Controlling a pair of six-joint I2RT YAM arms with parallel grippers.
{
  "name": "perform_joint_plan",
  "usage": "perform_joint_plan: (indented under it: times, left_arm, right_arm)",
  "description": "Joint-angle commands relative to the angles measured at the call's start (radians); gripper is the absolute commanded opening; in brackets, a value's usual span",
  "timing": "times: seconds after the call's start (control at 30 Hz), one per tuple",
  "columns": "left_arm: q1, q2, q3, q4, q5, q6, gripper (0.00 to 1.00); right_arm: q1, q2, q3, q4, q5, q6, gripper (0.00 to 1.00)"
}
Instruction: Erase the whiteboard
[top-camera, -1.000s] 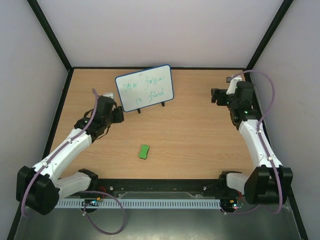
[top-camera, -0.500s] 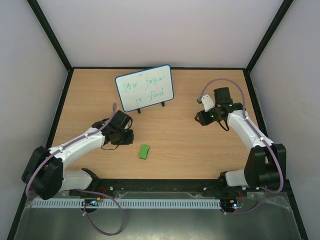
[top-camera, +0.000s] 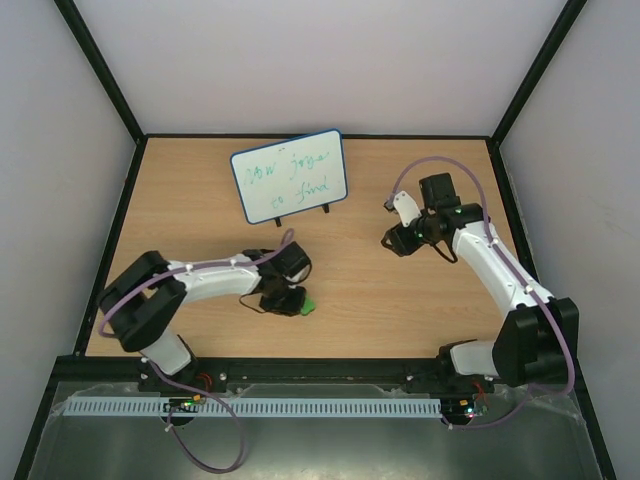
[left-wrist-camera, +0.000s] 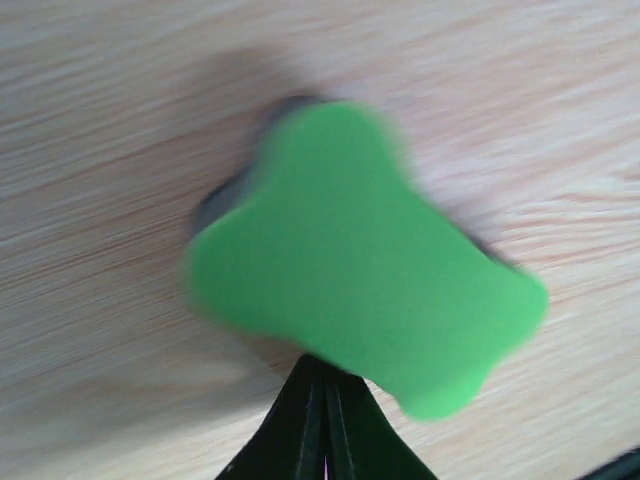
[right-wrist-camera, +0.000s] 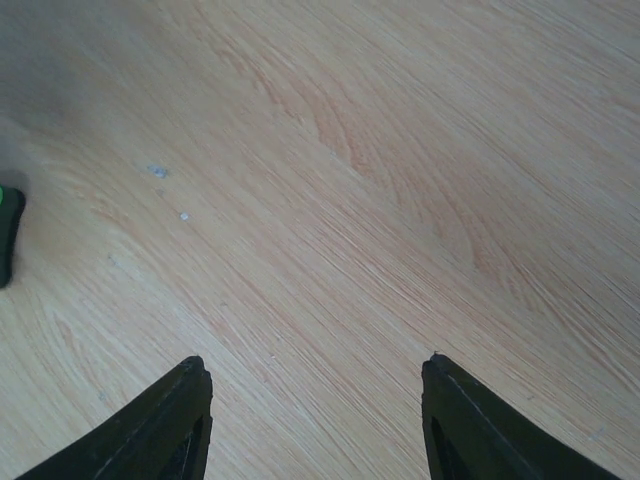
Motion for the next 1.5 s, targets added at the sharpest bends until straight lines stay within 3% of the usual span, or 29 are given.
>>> perform_joint_plan:
  times: [0.0, 0.07, 0.2, 0.4, 0.47, 0.53, 0.63, 0.73, 0.8, 0.9, 1.07, 1.23, 1.47]
  left_arm:
    - [-0.09, 0.125, 0.12, 0.072, 0.063, -0.038, 0.02]
    - [-0.115, 0.175, 0.189, 0.101, 0.062, -0.04, 0.02]
    - [-0.112, 0.196, 0.286, 0.06, 0.022, -0.034, 0.02]
    - [-0.063, -0.035, 0.341, -0.026, -0.109, -0.011, 0.03]
    - [0.004, -0.115, 0.317, -0.028, -0.147, -0.008, 0.14]
    - [0.074, -0.204, 0.243, 0.007, -0.175, -0.008, 0.33]
    - [0.167, -0.339, 0.133, 0.118, -0.201, 0.008, 0.68]
    - [0.239, -0.414, 0.057, 0.218, -0.246, 0.012, 0.83]
    - [0.282, -0.442, 0.033, 0.244, -0.254, -0.016, 0.86]
    - [0.288, -0.516, 0.001, 0.235, -0.375, -0.084, 0.87]
    - [0.292, -0.678, -0.103, 0.251, -0.484, -0.153, 0.87]
    - [0.297, -0.778, -0.17, 0.256, -0.469, -0.215, 0.85]
    - [0.297, -0.793, -0.183, 0.23, -0.468, -0.215, 0.85]
  right_arm:
    - [0.004, -0.024, 0.032, 0.02, 0.132, 0.117, 0.55]
    - [-0.003, -0.04, 0.02, 0.064, 0.215, 0.168, 0.54]
    - [-0.007, -0.04, 0.044, 0.023, 0.177, 0.106, 0.55]
    - [0.001, 0.024, 0.042, -0.089, 0.045, -0.058, 0.56]
    - [0.03, 0.051, 0.04, -0.109, 0.012, -0.094, 0.57]
    - [0.08, 0.079, 0.048, -0.106, 0.005, -0.1, 0.6]
    - [0.204, 0.123, 0.067, -0.078, 0.036, -0.102, 0.77]
    - [0.349, 0.18, 0.091, -0.028, 0.085, -0.104, 0.8]
    - [0.425, 0.236, 0.111, -0.013, 0.11, -0.116, 0.76]
    - [0.516, 0.315, 0.135, -0.012, 0.137, -0.171, 0.66]
    - [0.593, 0.413, 0.177, -0.004, 0.156, -0.208, 0.65]
    - [0.634, 0.493, 0.222, -0.016, 0.168, -0.237, 0.63]
    - [0.645, 0.582, 0.284, -0.042, 0.175, -0.276, 0.6]
